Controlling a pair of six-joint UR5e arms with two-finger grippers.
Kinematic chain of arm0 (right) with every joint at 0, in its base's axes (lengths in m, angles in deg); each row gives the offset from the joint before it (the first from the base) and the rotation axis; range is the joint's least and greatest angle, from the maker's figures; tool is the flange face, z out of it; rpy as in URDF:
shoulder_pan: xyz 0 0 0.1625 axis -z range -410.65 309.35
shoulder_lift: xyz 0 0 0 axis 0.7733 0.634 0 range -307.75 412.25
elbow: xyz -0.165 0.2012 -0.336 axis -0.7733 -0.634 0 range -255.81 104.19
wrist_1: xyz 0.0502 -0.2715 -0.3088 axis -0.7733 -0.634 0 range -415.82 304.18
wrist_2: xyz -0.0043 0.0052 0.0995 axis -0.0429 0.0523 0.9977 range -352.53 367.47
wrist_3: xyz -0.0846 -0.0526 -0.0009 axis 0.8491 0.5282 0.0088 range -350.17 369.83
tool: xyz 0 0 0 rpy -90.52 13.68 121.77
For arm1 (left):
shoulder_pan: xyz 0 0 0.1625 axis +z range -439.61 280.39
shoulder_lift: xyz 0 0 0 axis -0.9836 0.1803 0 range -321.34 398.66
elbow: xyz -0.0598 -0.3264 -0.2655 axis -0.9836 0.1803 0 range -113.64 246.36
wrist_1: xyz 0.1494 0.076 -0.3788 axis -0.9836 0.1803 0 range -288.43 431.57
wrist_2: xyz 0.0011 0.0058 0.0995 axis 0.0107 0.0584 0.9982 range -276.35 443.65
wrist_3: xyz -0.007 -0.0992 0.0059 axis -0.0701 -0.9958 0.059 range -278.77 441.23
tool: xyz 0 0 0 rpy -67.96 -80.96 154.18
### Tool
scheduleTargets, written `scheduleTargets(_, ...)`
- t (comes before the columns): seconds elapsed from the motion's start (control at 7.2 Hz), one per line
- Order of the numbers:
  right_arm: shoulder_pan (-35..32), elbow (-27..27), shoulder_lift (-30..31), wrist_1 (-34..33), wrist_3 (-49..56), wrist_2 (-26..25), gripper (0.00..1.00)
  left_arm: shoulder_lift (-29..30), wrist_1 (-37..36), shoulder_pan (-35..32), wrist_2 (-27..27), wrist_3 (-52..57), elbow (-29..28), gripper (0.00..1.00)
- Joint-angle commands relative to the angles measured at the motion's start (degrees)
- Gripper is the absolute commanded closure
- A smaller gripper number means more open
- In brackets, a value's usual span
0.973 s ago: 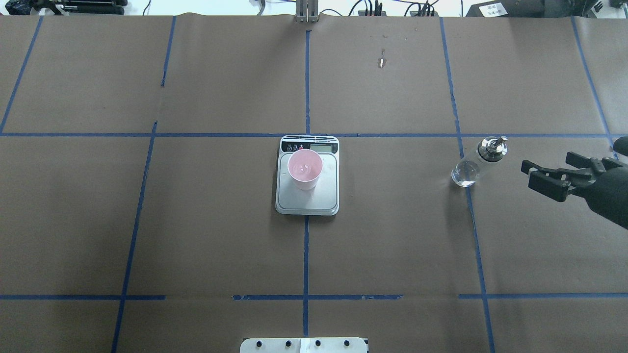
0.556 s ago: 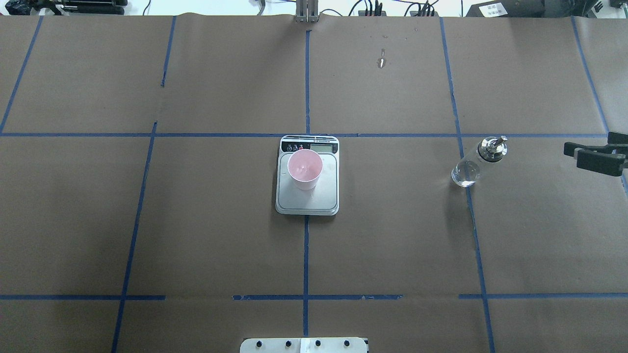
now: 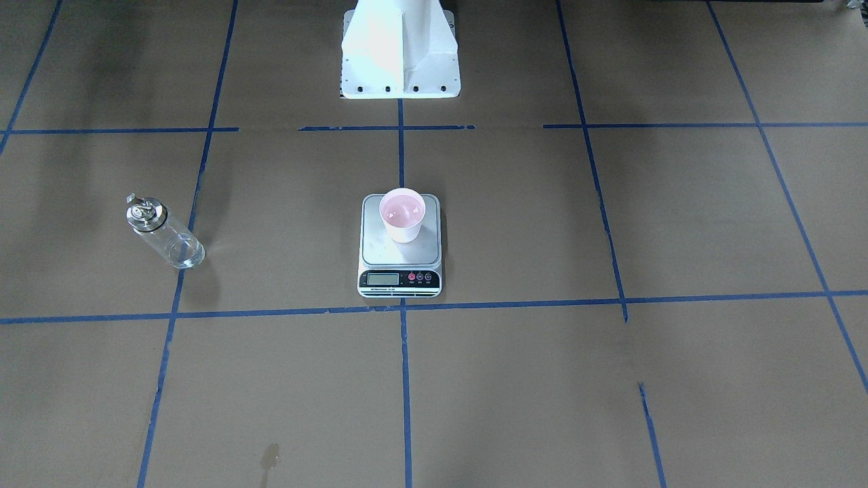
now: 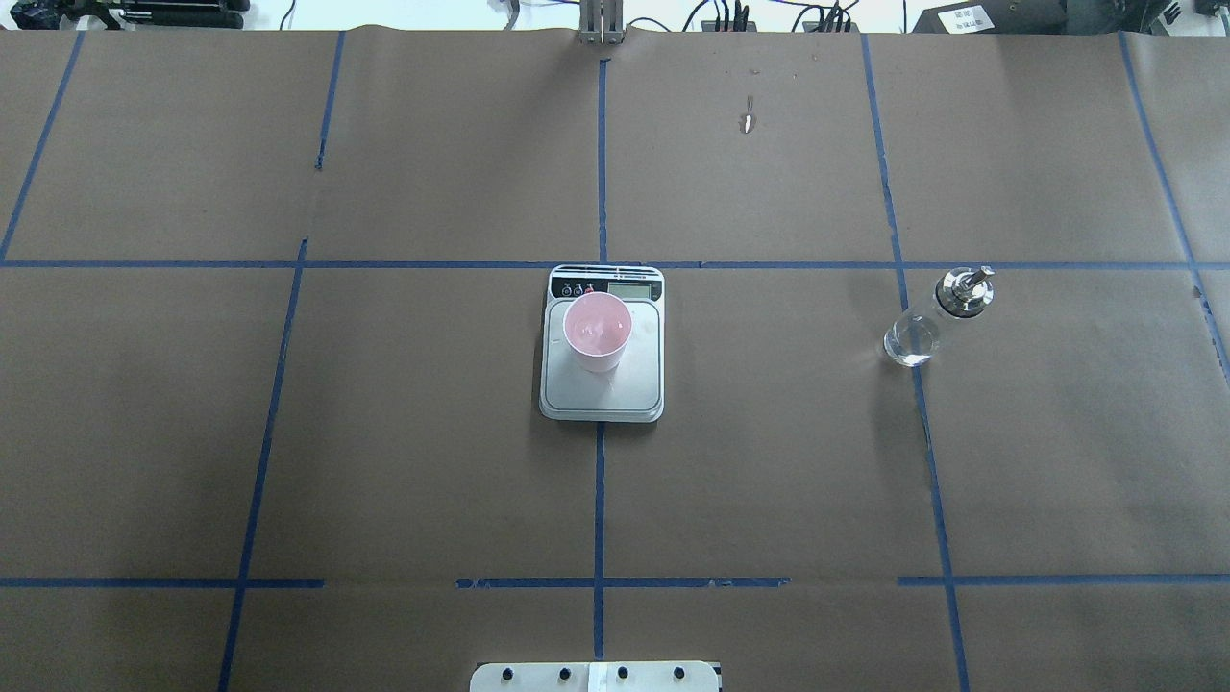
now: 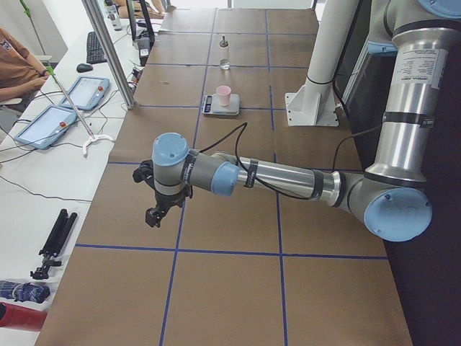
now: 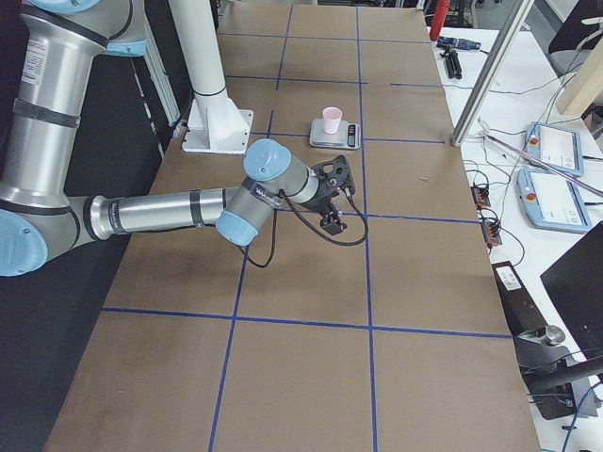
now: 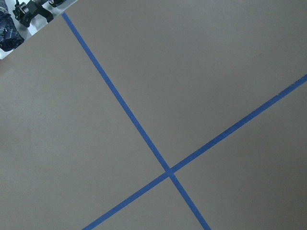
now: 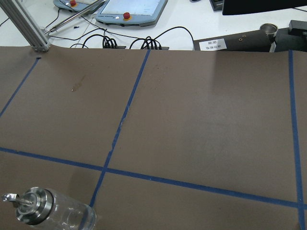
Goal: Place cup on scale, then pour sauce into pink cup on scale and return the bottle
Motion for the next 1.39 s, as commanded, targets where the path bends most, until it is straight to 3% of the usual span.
scheduleTargets(0.0, -5.8, -0.4, -1.7, -10.3, 1.6, 7.7, 0.00, -0.6, 0.1, 0.0, -0.1, 0.1, 0.1, 0.00)
scheduleTargets(0.28, -7.3, -1.0, -2.1, -11.9, 1.6, 4.4, 0.00, -1.3, 0.3, 0.0, -0.1, 0.1, 0.1, 0.00)
scheduleTargets(0.42, -7.0, -1.0, -2.3, -13.6, 1.6, -0.9, 0.00, -1.4, 0.3, 0.0, -0.1, 0.1, 0.2, 0.00)
scheduleTargets(0.56, -1.4, -1.0, -1.9, -21.1, 1.7, -2.9, 0.00, -1.4, 0.3, 0.0, -0.1, 0.3, 0.2, 0.00)
scheduleTargets(0.69, 0.0, -0.5, -2.9, -34.4, 1.8, -3.4, 0.00, -1.4, 0.3, -0.1, -0.1, 0.4, 0.2, 0.00)
scheduleTargets(0.97, -1.2, -0.2, -14.0, -61.3, 2.0, -4.6, 0.00, -1.8, 0.1, -0.3, 0.0, 0.4, 0.2, 0.00)
scheduleTargets(1.11, -2.0, 0.0, -14.6, -65.1, 6.6, -6.4, 0.00, -2.0, 0.1, -0.3, 0.0, 0.4, 0.1, 0.00)
scheduleTargets(1.25, -2.9, -0.5, -13.7, -65.8, 20.7, -10.9, 0.00, -2.3, 0.2, -0.3, 0.0, 0.4, 0.2, 0.00)
